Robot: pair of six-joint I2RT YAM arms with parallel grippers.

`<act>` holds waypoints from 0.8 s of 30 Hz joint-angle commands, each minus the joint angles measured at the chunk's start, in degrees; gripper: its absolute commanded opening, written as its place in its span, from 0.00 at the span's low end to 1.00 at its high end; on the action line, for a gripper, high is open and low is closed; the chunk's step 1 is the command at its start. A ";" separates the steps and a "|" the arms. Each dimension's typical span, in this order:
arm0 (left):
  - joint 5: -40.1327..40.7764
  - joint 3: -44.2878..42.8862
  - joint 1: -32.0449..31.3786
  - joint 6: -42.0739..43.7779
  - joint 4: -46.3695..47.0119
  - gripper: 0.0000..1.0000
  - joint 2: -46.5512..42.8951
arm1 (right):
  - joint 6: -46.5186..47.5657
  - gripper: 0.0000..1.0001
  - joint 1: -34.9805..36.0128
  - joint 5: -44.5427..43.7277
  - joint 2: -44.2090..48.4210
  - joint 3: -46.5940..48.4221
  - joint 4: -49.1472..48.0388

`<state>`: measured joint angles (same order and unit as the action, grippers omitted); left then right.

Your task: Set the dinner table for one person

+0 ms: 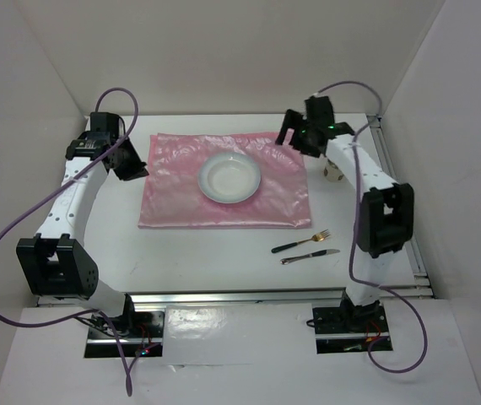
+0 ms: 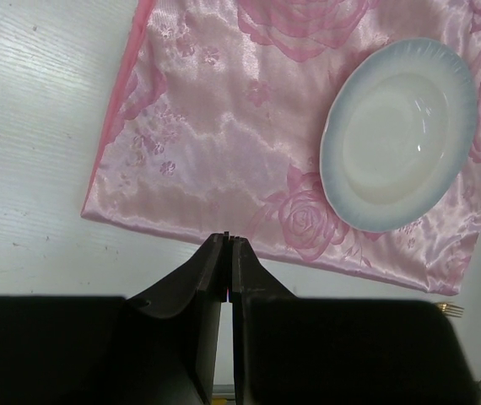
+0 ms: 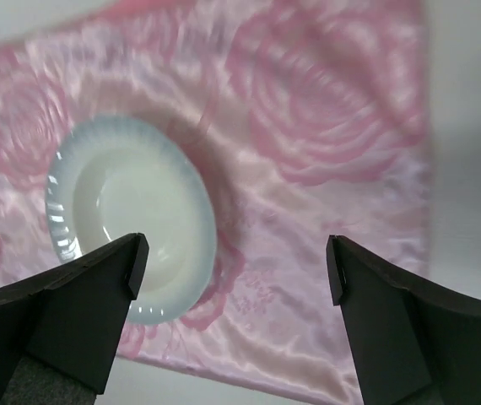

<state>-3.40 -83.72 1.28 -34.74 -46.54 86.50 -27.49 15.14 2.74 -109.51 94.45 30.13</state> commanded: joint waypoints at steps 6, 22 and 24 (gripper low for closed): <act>-2.14 0.31 -0.40 0.29 2.25 0.21 -0.19 | 2.35 0.93 -15.29 -7.14 10.99 -5.67 2.21; -2.05 0.75 -1.98 0.82 2.25 0.21 0.86 | 0.24 0.85 -25.33 -3.97 4.75 -12.53 -2.53; -1.35 0.75 -1.98 1.34 2.25 0.22 0.86 | 0.24 0.80 -25.33 -3.97 3.70 -12.54 -3.14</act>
<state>-4.95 -82.61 -0.34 -34.61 -45.04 87.02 -26.68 -9.67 -1.02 -105.16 82.30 30.39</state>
